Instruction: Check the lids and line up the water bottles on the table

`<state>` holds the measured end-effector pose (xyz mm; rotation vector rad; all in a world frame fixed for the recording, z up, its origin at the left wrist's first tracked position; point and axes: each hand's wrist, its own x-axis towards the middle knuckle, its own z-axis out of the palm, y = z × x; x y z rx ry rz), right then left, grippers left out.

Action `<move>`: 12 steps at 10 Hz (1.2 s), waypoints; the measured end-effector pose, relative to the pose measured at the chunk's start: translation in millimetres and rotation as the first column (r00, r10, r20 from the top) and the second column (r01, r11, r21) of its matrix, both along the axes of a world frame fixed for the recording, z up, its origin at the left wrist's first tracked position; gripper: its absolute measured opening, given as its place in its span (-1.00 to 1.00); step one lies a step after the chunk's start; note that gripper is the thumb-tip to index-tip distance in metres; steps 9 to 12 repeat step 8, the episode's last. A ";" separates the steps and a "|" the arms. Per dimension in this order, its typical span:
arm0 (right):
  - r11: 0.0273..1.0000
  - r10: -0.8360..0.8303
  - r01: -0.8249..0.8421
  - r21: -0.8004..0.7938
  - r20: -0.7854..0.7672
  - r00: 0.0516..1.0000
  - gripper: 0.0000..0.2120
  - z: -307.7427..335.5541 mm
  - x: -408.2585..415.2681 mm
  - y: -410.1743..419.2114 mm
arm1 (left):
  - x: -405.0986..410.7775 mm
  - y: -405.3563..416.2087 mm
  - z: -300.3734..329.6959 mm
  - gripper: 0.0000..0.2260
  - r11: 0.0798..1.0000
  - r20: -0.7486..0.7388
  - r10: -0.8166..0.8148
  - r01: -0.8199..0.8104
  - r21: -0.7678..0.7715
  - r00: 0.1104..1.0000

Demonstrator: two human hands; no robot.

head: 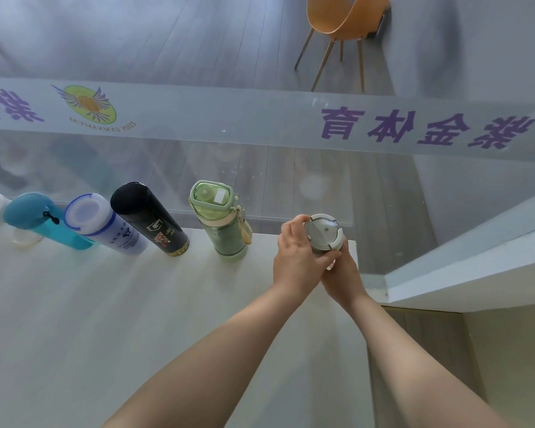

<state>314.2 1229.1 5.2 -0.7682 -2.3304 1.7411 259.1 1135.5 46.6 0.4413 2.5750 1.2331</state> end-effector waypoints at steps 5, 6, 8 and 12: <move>0.999 0.050 -0.050 -0.005 0.108 0.993 -0.36 1.4 -5.2 -3.2 | 0.2 -15.3 4.9 -0.32 0.999 0.010 -0.043 0.043 -0.004 0.999; 0.997 0.066 -0.070 0.014 0.158 0.985 -0.26 7.2 -2.0 -3.0 | -0.1 -21.4 6.9 -0.26 0.997 0.039 -0.076 0.076 -0.016 0.996; 0.995 0.050 -0.067 0.077 0.198 0.979 -0.09 11.6 12.7 4.7 | 1.7 -34.7 16.7 -0.23 0.991 0.056 -0.108 0.112 -0.069 0.993; 0.995 0.050 -0.067 0.077 0.198 0.979 -0.09 11.6 12.7 4.7 | 1.7 -34.7 16.7 -0.23 0.991 0.056 -0.108 0.112 -0.069 0.993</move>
